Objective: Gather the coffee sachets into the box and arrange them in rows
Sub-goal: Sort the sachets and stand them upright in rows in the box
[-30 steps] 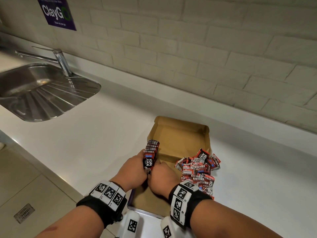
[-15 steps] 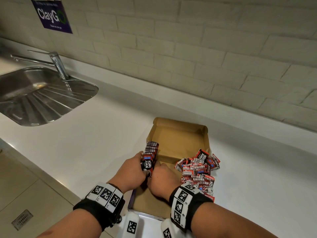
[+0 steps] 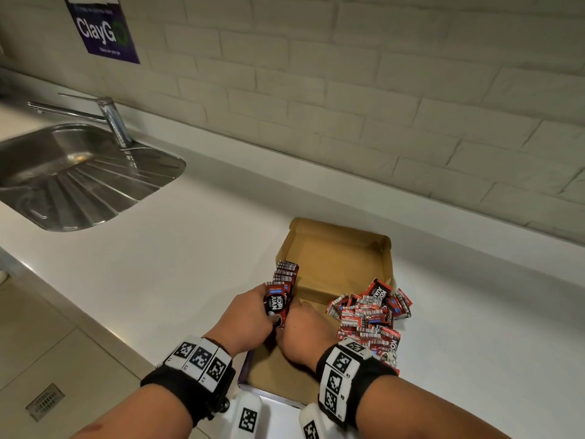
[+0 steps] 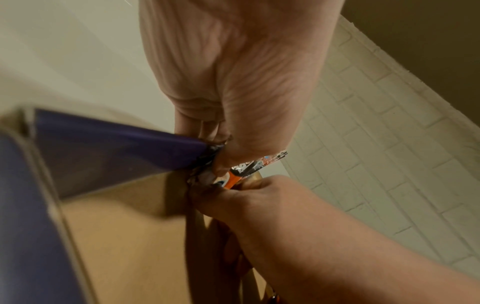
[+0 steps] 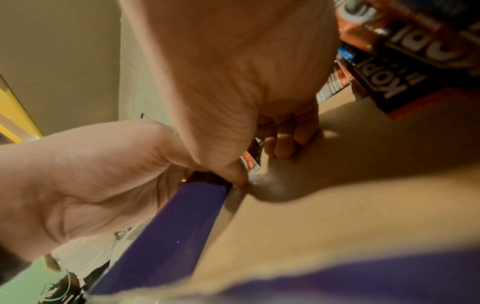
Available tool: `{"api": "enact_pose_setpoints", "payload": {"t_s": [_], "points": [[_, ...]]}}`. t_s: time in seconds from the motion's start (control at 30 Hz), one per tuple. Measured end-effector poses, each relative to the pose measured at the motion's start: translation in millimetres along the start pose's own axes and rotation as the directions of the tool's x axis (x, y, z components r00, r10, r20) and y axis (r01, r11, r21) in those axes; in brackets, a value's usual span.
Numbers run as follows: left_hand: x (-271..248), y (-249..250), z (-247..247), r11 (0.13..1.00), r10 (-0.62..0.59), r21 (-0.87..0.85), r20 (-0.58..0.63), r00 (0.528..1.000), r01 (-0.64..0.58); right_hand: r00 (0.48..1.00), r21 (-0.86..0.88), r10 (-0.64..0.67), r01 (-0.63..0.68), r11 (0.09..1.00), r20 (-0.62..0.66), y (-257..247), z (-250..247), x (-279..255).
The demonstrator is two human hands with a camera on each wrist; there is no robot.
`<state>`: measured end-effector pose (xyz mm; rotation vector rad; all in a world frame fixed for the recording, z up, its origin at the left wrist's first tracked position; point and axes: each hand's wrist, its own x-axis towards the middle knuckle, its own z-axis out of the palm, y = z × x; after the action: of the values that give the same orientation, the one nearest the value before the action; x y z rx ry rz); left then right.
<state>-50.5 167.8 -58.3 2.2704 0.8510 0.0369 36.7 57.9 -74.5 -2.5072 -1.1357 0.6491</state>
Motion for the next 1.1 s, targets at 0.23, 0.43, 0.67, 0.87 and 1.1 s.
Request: {"api": "enact_pose_setpoints", "payload": {"t_s": [0.23,0.43,0.67,0.87,1.1], "points": [[-3,8,6,1.000,-0.012,-0.026,0.017,1.000,0.012,1.000,0.012,0.020,-0.020,1.000,-0.003,11,-3,-3],[-2,17,14,1.000,0.001,-0.024,0.036,0.999,-0.001,0.999,0.027,0.031,-0.031,0.999,-0.011,21,-9,-10],[-3,34,26,1.000,0.019,0.002,0.048,0.999,-0.019,0.998,0.050,0.066,-0.065,0.997,-0.021,36,-19,-20],[-4,51,38,0.999,0.045,0.004,0.046,0.998,-0.045,0.995,0.046,0.086,-0.084,0.995,-0.041,54,-24,-30],[-5,70,55,0.998,0.066,-0.009,0.053,0.996,-0.066,0.992,0.072,0.124,-0.121,0.990,-0.040,76,-27,-40]]}}
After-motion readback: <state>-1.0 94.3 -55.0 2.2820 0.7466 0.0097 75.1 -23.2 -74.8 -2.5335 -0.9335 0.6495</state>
